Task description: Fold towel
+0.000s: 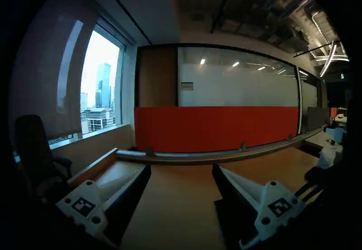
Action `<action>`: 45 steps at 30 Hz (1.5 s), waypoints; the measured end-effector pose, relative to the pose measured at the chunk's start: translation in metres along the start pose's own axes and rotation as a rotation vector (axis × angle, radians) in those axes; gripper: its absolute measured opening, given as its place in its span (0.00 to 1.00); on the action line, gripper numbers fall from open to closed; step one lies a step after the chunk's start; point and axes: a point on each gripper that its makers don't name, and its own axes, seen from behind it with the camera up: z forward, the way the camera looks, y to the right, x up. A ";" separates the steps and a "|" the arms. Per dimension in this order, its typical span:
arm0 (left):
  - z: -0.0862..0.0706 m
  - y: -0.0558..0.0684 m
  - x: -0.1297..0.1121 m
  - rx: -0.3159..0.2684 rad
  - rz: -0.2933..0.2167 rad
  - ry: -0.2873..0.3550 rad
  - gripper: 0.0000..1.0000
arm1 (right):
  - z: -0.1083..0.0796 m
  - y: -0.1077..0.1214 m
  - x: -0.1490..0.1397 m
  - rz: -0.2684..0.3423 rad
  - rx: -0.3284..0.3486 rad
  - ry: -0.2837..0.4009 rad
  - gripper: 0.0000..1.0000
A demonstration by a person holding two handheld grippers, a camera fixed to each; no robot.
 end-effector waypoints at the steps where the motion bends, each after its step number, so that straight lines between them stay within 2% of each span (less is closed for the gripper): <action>1: -0.001 0.002 0.002 -0.004 0.001 -0.002 1.00 | -0.001 0.000 0.002 -0.003 0.001 -0.004 1.00; 9: -0.004 0.020 0.006 -0.064 0.025 -0.044 1.00 | -0.007 -0.011 0.007 -0.044 0.049 -0.061 1.00; 15: -0.006 0.044 0.006 -0.161 0.046 -0.094 1.00 | -0.014 -0.029 0.008 -0.074 0.141 -0.123 1.00; 21: -0.006 0.067 0.003 -0.272 0.066 -0.144 1.00 | -0.016 -0.044 0.009 -0.074 0.228 -0.171 1.00; 30: -0.011 0.094 -0.020 -0.413 0.135 -0.228 1.00 | -0.023 -0.065 -0.017 -0.131 0.348 -0.277 1.00; 34: -0.013 0.100 -0.033 -0.456 0.161 -0.262 1.00 | -0.026 -0.072 -0.029 -0.152 0.394 -0.325 1.00; 45: -0.018 0.109 -0.065 -0.495 0.176 -0.313 1.00 | -0.034 -0.083 -0.067 -0.216 0.465 -0.403 1.00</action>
